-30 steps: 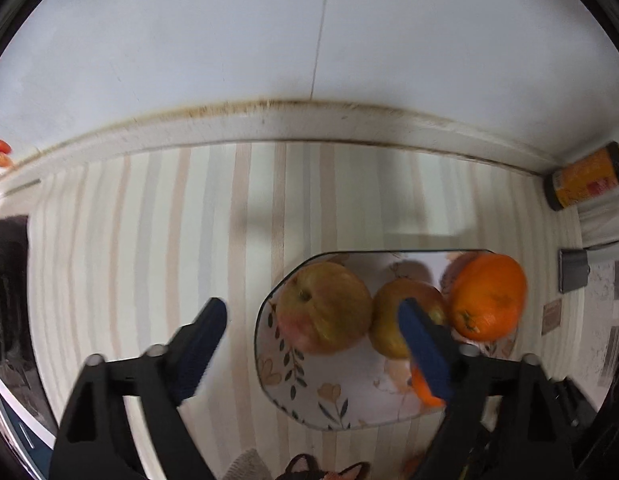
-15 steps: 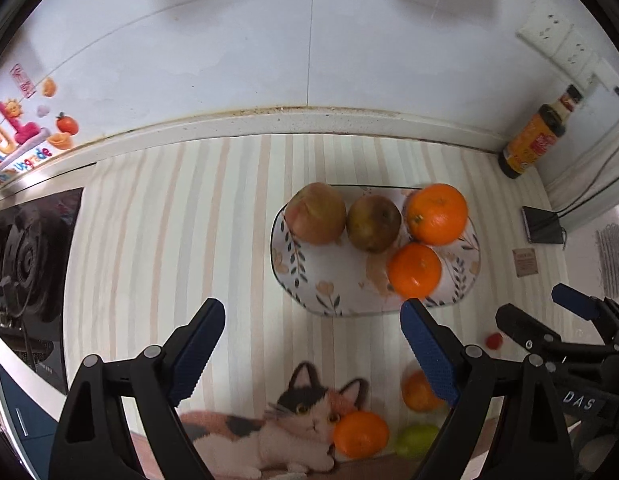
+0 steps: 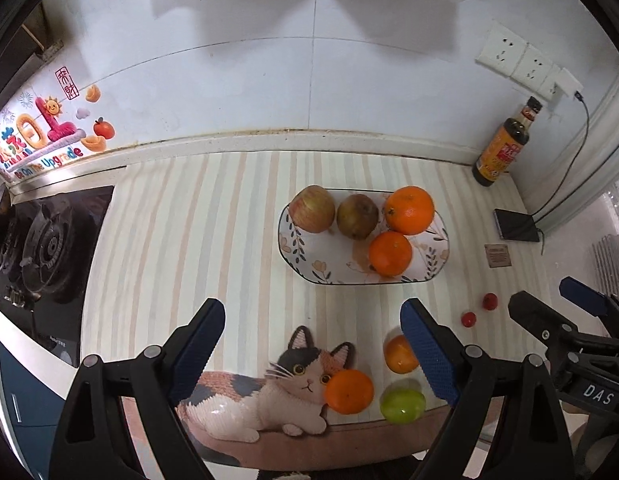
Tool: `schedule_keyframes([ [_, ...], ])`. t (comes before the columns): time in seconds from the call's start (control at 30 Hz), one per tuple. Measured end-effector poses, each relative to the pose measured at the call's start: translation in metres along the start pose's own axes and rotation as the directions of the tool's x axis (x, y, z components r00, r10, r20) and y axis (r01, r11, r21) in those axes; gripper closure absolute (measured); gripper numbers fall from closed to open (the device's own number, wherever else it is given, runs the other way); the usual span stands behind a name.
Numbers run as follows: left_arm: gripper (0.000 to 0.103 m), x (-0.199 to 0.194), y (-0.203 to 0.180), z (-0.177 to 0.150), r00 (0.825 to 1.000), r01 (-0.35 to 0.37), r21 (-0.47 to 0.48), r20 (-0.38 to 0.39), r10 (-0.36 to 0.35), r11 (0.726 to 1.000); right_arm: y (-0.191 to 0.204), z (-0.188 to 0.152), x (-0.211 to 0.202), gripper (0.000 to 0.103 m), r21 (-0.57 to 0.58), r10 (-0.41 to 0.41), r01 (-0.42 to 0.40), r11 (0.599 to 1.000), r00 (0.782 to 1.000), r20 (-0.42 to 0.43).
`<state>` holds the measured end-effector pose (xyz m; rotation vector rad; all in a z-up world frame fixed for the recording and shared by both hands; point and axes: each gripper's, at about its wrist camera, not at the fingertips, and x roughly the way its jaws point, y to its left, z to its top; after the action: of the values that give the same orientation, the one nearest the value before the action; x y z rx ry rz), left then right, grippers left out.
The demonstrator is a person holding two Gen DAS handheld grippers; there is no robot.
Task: Organize fruits
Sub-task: 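Withdraw both open tools from the plate, then grasp a tangerine by the cat mat with the left tool while the right tool grasps another tangerine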
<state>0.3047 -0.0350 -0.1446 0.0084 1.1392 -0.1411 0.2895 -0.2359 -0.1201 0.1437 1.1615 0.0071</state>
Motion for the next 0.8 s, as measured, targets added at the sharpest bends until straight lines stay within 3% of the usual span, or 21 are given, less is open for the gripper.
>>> schedule_keyframes([
  [0.23,0.013,-0.003,-0.004,-0.005,1.000,0.020,0.003,-0.001,-0.020,1.000,-0.007,-0.010,-0.012,0.003,0.049,0.041,-0.041,0.998,0.999,0.005],
  [0.27,0.011,0.001,-0.005,-0.007,1.000,0.025,0.006,-0.009,-0.025,1.000,-0.010,-0.011,-0.009,0.002,0.058,0.045,-0.045,0.997,0.999,-0.003],
  [0.3,0.001,0.004,-0.006,-0.008,0.999,0.032,0.010,-0.017,-0.031,0.999,-0.014,-0.014,-0.005,0.001,0.068,0.054,-0.053,0.996,0.998,-0.015],
  [0.43,0.000,0.035,-0.015,-0.021,0.994,0.056,0.033,-0.096,-0.053,0.998,-0.030,-0.025,0.023,0.001,0.117,0.084,-0.073,0.990,0.992,-0.090],
  [0.6,0.000,0.105,-0.029,-0.053,0.956,0.058,0.065,-0.292,-0.037,0.996,-0.057,-0.049,0.075,0.002,0.192,0.123,-0.085,0.978,0.973,-0.196],
  [0.63,0.000,0.117,-0.031,-0.058,0.944,0.065,0.062,-0.327,-0.041,0.996,-0.062,-0.055,0.084,0.007,0.207,0.134,-0.090,0.974,0.968,-0.213],
  [0.67,0.000,0.133,-0.032,-0.066,0.926,0.062,0.048,-0.376,-0.040,0.997,-0.067,-0.059,0.093,0.022,0.230,0.147,-0.095,0.969,0.963,-0.225],
  [0.7,0.000,0.143,-0.033,-0.070,0.913,0.069,0.038,-0.405,-0.047,0.997,-0.071,-0.064,0.102,0.030,0.246,0.157,-0.099,0.964,0.960,-0.233],
  [0.8,0.000,0.171,-0.036,-0.084,0.876,0.082,0.015,-0.479,-0.065,0.996,-0.076,-0.072,0.122,0.033,0.254,0.162,-0.092,0.963,0.949,-0.272],
])
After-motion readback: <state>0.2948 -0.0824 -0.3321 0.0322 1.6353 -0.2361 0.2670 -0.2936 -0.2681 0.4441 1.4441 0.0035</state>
